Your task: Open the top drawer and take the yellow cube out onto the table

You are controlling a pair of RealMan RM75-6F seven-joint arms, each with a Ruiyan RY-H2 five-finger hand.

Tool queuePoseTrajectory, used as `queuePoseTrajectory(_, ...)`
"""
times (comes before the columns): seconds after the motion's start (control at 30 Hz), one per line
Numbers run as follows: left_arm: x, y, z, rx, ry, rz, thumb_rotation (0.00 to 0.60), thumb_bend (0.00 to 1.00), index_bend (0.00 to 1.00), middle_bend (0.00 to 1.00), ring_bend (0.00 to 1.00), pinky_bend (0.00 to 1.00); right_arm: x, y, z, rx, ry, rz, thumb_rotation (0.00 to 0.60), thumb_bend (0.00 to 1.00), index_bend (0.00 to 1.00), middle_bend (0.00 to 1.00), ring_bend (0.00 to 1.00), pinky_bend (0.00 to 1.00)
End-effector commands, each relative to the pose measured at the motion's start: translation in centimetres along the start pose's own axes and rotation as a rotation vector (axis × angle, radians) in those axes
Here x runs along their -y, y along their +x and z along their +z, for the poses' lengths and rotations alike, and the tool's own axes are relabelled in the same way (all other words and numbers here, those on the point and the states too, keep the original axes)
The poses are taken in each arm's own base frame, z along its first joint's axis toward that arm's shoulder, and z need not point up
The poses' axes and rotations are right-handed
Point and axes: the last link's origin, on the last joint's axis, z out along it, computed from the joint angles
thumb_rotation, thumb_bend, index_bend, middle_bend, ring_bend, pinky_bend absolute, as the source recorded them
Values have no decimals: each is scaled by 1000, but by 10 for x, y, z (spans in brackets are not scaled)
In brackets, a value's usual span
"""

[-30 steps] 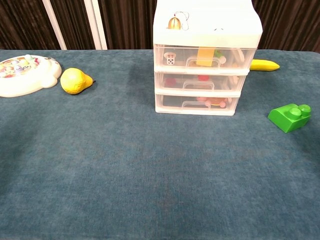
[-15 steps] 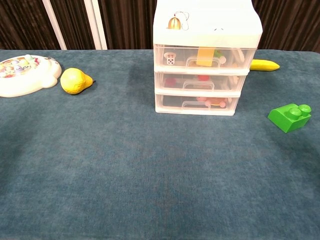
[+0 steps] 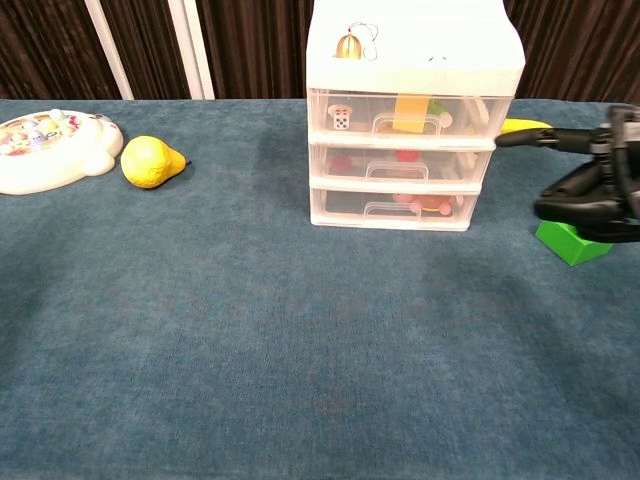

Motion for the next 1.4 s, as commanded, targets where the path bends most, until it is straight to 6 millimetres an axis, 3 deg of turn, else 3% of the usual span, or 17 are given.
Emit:
queuePoseTrajectory(0.03,1,0,1,2,1,0,600,300,65,0,0,0,5,-17,29,-7,8,7,600,406,21,836,884,979)
queuePoseTrajectory(0.37,3,1,2,0,7,-6,600,300,62,0,0,0,17,-44,60,-53,23,70,600,406,0,864,891,980)
queuePoseTrajectory(1.4,3,1,3,1,17,-3,600,300,62,0,0,0,23,-63,82,-111,23,152,600,408,0,864,891,980)
